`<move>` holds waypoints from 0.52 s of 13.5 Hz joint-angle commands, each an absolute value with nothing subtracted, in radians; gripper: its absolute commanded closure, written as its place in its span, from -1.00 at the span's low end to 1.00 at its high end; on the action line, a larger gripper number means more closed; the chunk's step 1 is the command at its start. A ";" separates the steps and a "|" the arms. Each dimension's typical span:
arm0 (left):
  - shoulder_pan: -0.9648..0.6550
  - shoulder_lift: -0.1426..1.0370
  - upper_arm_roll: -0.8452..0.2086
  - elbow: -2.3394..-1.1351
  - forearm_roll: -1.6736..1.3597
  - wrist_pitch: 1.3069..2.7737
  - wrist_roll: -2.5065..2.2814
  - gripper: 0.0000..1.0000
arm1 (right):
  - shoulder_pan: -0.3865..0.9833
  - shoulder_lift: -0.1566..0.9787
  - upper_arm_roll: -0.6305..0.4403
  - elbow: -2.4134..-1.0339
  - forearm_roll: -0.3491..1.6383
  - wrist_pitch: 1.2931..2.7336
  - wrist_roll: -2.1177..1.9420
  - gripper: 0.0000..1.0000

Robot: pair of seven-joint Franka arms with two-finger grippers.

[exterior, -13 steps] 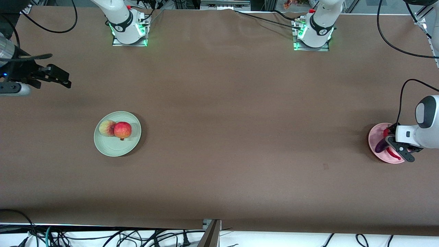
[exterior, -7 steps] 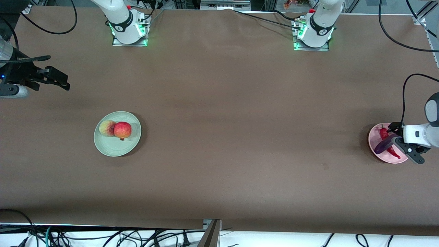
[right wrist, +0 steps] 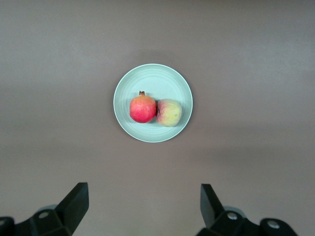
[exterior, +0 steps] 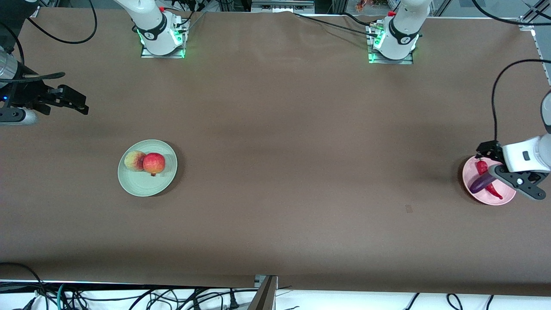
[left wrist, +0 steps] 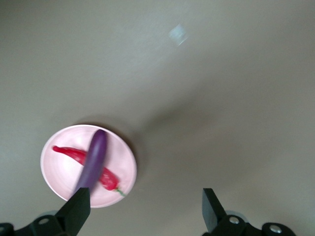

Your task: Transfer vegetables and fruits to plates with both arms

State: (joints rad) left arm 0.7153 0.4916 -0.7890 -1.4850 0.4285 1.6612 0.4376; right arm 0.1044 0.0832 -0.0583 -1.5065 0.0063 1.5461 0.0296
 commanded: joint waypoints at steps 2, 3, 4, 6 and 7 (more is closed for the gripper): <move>0.716 0.445 -0.937 -1.484 0.425 1.544 0.133 -1.00 | 0.097 0.091 -0.051 -1.483 -0.006 1.539 0.034 -1.00; 0.698 0.436 -0.955 -1.451 0.426 1.533 0.067 -1.00 | 0.097 0.091 -0.051 -1.482 -0.006 1.539 0.034 -1.00; 0.630 0.387 -0.918 -1.454 0.423 1.540 0.049 -1.00 | 0.097 0.091 -0.049 -1.483 -0.006 1.539 0.034 -1.00; 0.357 0.345 -0.609 -1.419 0.370 1.543 0.051 -1.00 | 0.097 0.091 -0.049 -1.482 -0.005 1.539 0.031 -1.00; 0.230 0.306 -0.453 -1.414 0.274 1.548 0.042 -1.00 | 0.097 0.091 -0.049 -1.483 -0.005 1.539 0.031 -1.00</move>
State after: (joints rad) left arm 0.4413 0.3710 -0.7187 -1.4382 0.3808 1.5584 0.0468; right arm 0.1046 0.0834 -0.0581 -1.5049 0.0061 1.5461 0.0296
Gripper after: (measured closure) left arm 0.000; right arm 0.000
